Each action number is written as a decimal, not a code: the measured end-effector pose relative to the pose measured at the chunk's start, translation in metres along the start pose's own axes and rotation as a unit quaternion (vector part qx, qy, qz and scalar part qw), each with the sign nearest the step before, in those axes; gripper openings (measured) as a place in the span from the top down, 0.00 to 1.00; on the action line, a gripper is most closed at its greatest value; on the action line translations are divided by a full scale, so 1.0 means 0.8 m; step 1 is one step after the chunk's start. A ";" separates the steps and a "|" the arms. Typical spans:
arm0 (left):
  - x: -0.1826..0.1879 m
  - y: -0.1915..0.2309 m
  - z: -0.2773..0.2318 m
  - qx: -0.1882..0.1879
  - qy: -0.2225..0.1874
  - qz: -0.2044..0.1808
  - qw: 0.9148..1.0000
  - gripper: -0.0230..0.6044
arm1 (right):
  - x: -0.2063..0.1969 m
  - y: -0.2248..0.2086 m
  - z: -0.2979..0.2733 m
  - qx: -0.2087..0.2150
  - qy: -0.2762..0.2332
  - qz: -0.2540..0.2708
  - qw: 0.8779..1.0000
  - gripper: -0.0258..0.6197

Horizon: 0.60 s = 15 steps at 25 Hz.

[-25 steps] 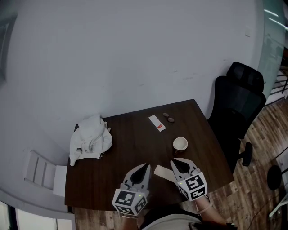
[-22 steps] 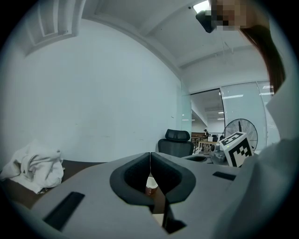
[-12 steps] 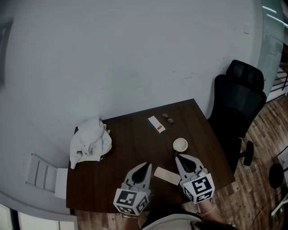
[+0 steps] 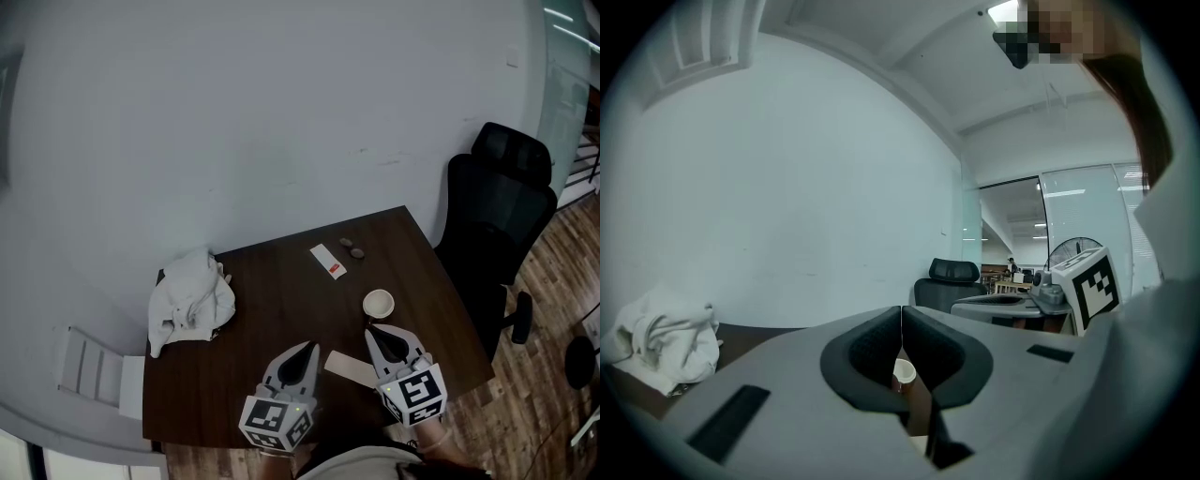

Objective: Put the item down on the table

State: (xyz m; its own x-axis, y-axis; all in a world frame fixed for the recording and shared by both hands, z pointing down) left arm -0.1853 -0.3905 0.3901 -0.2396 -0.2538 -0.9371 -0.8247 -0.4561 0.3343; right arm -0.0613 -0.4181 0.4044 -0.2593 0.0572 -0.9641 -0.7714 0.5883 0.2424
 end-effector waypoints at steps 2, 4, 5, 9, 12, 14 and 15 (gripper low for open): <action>-0.001 0.001 -0.002 -0.003 0.003 0.001 1.000 0.93 | 0.000 -0.002 -0.003 -0.001 0.000 -0.001 1.000 0.95; -0.002 0.001 -0.003 -0.005 0.008 0.002 1.000 0.93 | 0.000 -0.003 -0.003 -0.004 0.004 -0.003 1.000 0.95; -0.003 0.001 -0.003 -0.006 0.011 0.002 1.000 0.93 | -0.001 -0.003 -0.003 -0.005 0.006 -0.005 1.000 0.95; -0.002 0.007 -0.004 -0.007 0.015 0.004 1.000 0.93 | -0.003 -0.006 -0.006 -0.012 0.006 -0.011 1.000 0.95; -0.004 0.009 -0.005 -0.009 0.018 0.006 1.000 0.93 | -0.005 -0.009 -0.006 -0.017 0.007 -0.012 1.000 0.95; -0.006 0.010 -0.006 -0.011 0.020 0.006 1.000 0.93 | -0.008 -0.010 -0.007 -0.019 0.011 -0.013 1.000 0.95; -0.006 0.011 -0.007 -0.012 0.020 0.007 1.000 0.93 | -0.010 -0.010 -0.008 -0.020 0.013 -0.013 1.000 0.95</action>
State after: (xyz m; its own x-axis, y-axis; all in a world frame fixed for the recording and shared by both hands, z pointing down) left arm -0.1887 -0.3983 0.3981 -0.2294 -0.2934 -0.9280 -0.8092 -0.4724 0.3494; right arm -0.0566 -0.4284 0.4107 -0.2535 0.0222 -0.9671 -0.8000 0.5573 0.2225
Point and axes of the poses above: the fingertips, and each gripper's own axes: z backward along the fingers, y to its left, x out of its top, the point moved 3 cm from there along z, backward along the fingers, and after that the axes turned 13 degrees about z, right-handed, at the moved point
